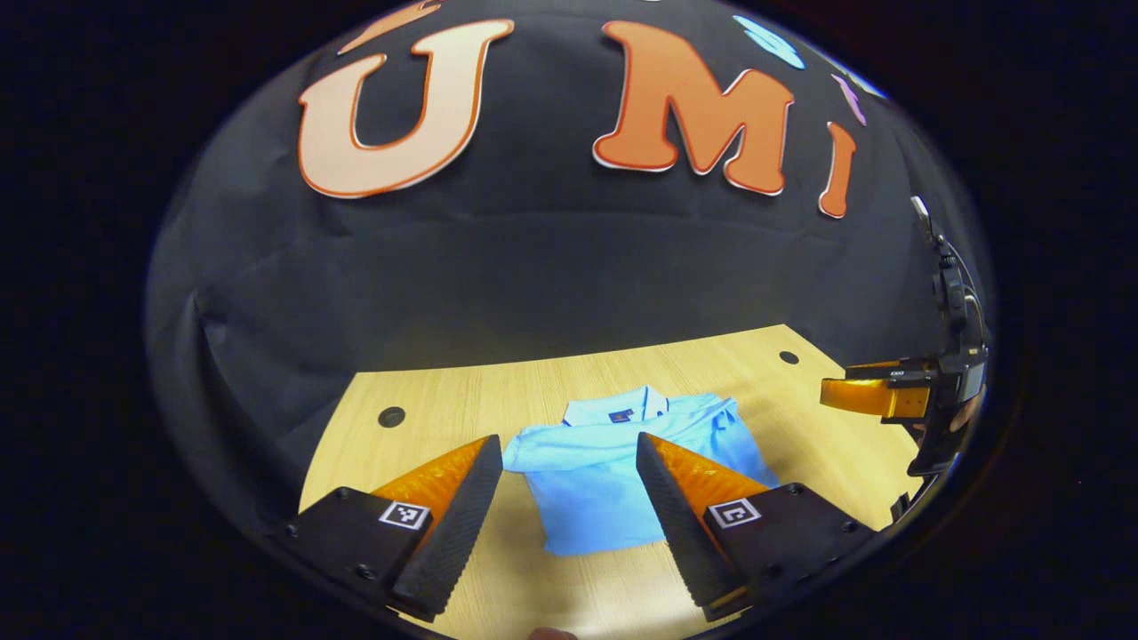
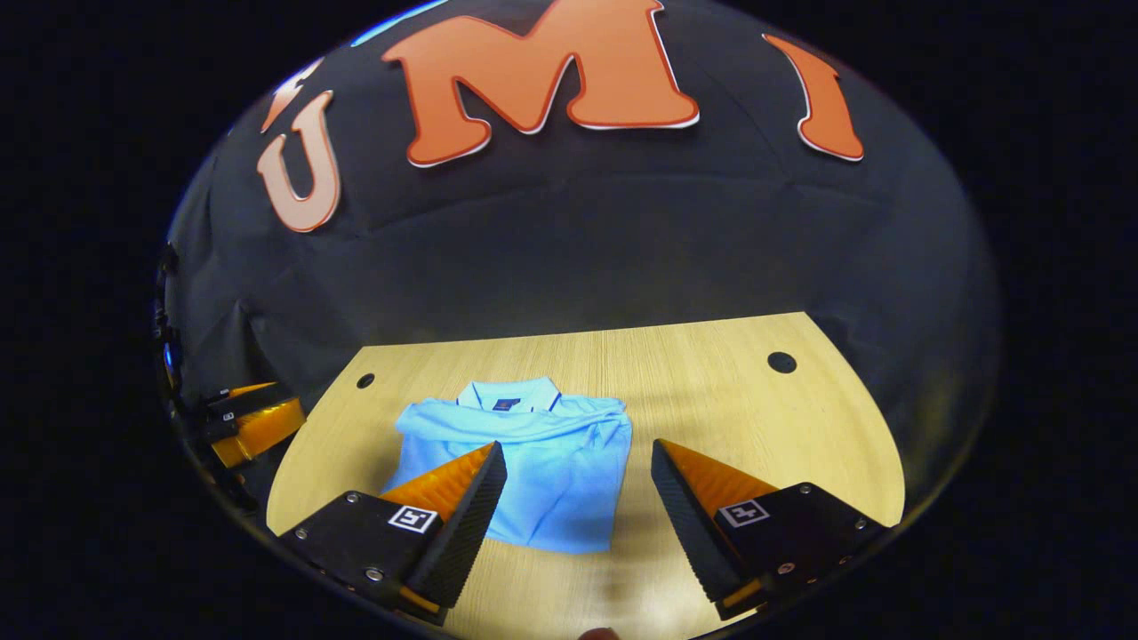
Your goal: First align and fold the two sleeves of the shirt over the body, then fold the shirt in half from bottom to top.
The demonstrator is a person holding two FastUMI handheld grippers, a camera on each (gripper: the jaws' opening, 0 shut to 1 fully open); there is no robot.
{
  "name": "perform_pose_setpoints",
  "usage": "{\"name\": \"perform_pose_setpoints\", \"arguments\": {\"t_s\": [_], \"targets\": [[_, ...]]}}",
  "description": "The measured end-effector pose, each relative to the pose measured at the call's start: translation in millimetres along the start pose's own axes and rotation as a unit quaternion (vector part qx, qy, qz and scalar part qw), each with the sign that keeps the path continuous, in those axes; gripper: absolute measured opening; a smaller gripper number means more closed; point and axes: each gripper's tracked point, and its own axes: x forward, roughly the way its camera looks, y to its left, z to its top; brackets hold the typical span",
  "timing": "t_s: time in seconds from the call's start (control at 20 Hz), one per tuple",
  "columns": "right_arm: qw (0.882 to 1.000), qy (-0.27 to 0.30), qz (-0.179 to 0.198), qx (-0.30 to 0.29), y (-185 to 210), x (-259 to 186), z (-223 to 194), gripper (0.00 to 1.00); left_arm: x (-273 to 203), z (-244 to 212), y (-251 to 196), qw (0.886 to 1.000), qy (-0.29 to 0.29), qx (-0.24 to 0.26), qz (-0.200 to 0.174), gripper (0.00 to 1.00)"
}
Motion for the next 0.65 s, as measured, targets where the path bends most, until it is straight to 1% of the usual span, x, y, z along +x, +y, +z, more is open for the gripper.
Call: {"name": "perform_pose_setpoints", "arguments": {"t_s": [0.25, 0.4, 0.45, 0.5, 0.55, 0.65], "targets": [[0.998, -0.057, 0.005, -0.018, 9.3, -68.9, -10.3, 0.99, -87.7, 1.9, -14.0, 0.998, -0.057, -0.014, 0.026, 0.98], [0.996, -0.085, 0.011, -0.037, 17.1, -109.6, -20.8, 0.98, -129.6, -0.9, -23.2, 0.995, -0.089, -0.021, 0.041, 0.98], [0.995, -0.093, 0.019, -0.043, 22.8, -123.3, -24.1, 0.98, -140.2, -2.9, -31.3, 0.995, -0.097, -0.018, 0.034, 0.97], [0.993, -0.1, 0.032, -0.047, 30.6, -137.0, -27.3, 0.99, -156.0, -7.3, -34.5, 0.993, -0.109, -0.017, 0.04, 0.98], [0.992, -0.107, 0.04, -0.051, 36.0, -147.6, -30.8, 0.99, -170.5, -11.3, -41.5, 0.992, -0.116, -0.015, 0.038, 0.98], [0.99, -0.119, 0.044, -0.062, 38.2, -167.2, -37.1, 0.98, -194.2, -14.2, -49.9, 0.989, -0.139, -0.008, 0.045, 0.98]]}}
